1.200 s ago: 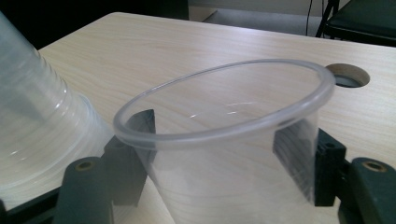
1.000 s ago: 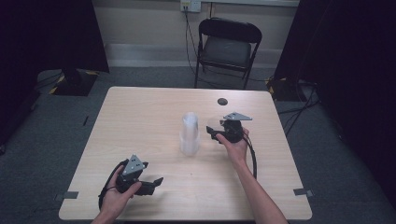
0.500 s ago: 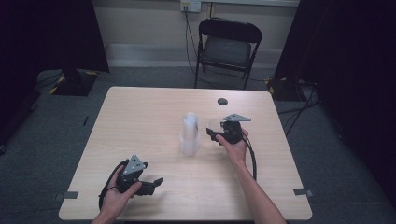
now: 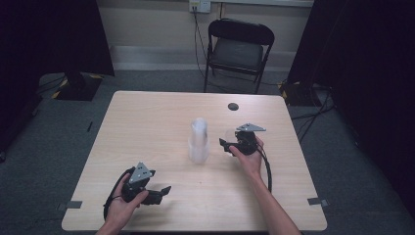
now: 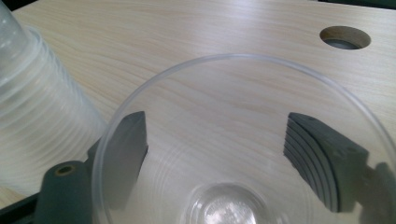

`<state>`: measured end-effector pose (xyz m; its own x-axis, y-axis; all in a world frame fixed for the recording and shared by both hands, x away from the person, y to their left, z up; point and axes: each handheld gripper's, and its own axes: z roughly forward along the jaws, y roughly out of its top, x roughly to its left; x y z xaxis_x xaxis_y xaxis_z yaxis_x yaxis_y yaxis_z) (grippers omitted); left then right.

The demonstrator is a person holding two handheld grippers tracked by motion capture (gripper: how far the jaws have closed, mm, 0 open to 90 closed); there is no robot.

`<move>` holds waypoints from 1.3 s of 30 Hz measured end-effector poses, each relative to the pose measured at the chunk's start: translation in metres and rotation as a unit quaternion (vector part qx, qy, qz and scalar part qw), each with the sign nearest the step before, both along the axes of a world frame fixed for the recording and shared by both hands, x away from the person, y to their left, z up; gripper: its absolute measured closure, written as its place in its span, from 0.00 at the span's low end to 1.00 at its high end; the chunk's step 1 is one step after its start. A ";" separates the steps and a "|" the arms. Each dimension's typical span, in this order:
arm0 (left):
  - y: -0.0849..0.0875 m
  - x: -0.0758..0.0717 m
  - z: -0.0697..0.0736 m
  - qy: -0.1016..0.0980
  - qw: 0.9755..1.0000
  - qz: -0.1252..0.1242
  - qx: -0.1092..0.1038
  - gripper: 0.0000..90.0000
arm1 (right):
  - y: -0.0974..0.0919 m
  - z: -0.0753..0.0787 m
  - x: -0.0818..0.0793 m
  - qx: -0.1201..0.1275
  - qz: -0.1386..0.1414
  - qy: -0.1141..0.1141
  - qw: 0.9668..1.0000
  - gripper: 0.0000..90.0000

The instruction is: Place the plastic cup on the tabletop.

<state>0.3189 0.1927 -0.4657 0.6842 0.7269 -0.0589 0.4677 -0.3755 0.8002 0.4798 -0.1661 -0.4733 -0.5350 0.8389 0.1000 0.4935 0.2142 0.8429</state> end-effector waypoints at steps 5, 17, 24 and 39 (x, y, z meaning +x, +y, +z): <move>0.000 0.000 0.000 0.000 1.000 0.000 0.000 0.19 | -0.004 0.000 -0.003 -0.001 -0.006 0.000 1.000 0.19; 0.008 0.005 0.003 -0.005 1.000 0.015 -0.006 0.19 | -0.008 0.000 -0.011 0.002 -0.006 0.009 1.000 0.17; 0.020 0.008 0.006 -0.008 0.999 0.037 -0.017 0.19 | -0.017 -0.001 -0.018 -0.011 -0.014 0.016 1.000 0.17; 0.031 0.011 0.006 -0.010 0.998 0.056 -0.019 0.19 | -0.028 0.008 -0.045 -0.007 0.003 0.020 1.000 0.17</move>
<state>0.3300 0.2234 -0.4592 0.5998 0.7967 -0.0747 0.4882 -0.2904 0.8230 0.4348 -0.1940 -0.4657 -0.5357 0.8372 0.1100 0.5253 0.2284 0.8197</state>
